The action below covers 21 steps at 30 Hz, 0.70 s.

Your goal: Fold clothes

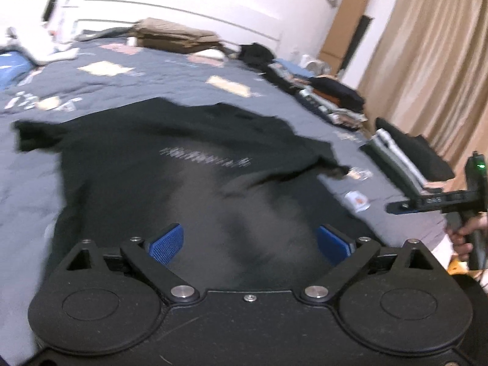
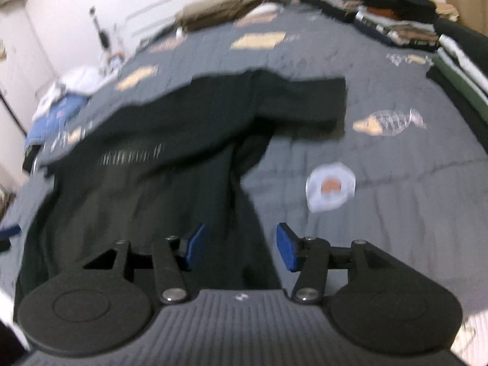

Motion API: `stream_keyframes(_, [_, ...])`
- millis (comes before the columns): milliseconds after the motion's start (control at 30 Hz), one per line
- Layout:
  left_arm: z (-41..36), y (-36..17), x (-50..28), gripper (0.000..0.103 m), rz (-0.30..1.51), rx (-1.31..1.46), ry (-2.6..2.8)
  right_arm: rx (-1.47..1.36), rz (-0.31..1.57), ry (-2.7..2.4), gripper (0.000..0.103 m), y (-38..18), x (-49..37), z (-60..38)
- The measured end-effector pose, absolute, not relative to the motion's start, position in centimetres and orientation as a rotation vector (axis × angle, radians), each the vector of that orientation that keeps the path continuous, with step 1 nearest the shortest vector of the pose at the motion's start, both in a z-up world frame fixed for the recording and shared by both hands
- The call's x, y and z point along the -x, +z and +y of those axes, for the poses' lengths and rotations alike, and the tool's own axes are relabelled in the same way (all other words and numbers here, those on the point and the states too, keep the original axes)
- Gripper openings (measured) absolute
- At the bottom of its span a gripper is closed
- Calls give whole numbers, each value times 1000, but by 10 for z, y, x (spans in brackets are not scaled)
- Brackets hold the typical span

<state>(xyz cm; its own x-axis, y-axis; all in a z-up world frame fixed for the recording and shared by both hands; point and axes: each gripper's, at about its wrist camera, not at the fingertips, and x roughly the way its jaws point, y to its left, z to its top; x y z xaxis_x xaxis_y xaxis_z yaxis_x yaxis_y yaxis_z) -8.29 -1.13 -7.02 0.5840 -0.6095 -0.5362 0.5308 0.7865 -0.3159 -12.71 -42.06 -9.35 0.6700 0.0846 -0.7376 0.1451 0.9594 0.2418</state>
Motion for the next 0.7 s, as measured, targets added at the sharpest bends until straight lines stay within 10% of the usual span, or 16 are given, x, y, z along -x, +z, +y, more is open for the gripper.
stream_keyframes(700, [103, -80, 138, 95, 826, 37, -320, -256, 1189, 105, 52, -149, 168, -428])
